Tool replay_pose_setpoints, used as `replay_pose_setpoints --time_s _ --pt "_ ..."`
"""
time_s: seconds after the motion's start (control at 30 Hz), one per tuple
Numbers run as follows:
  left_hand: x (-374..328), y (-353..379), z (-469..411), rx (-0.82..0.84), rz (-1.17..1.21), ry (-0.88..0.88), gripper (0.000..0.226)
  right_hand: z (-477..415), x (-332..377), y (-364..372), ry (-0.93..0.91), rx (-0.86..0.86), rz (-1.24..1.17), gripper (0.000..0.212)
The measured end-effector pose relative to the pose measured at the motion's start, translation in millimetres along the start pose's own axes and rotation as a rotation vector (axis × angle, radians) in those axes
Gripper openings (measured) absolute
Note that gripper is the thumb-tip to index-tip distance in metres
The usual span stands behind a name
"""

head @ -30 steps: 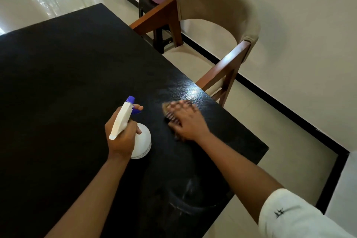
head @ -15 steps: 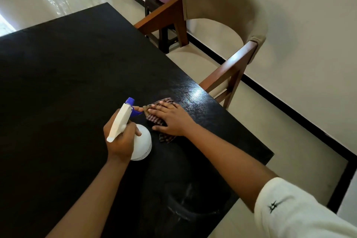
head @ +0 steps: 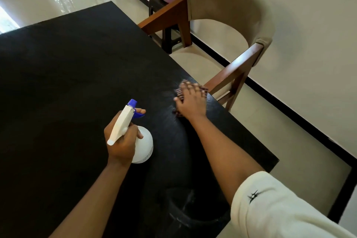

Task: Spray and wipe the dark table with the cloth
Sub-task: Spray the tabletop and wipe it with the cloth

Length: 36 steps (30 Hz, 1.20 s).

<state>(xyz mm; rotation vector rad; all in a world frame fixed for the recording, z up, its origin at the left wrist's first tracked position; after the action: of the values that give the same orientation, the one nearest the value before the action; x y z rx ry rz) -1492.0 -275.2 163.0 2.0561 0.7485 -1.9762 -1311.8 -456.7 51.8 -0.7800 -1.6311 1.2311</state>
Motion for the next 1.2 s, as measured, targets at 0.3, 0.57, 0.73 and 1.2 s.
replay_pose_setpoints --time_s 0.3,0.57,0.73,1.2 --pt "8 5 -7 -0.028 -0.033 -0.076 0.019 -4 15 8 -0.279 0.085 -0.007 0.062" --pt "5 3 -6 -0.027 -0.049 -0.096 0.021 83 -31 -10 0.065 0.01 0.035 0.065" --pt "5 1 -6 -0.026 -0.046 -0.127 0.026 143 60 18 -0.433 0.12 0.003 0.063" --pt "5 -2 1 -0.055 -0.003 -0.231 0.029 144 -32 -16 0.057 0.003 0.014 0.068"
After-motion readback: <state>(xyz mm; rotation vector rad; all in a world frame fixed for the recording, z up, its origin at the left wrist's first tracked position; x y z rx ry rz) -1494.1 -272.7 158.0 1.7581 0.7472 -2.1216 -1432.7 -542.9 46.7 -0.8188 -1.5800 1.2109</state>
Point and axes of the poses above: each hand's wrist, its own z-axis away from the middle knuckle, its own y-axis out of the palm, x = y × z, the point moved 9 cm from there along -z, towards the middle knuckle, and after that the axes turned 12 degrees about -y, right-handed, at the moved point
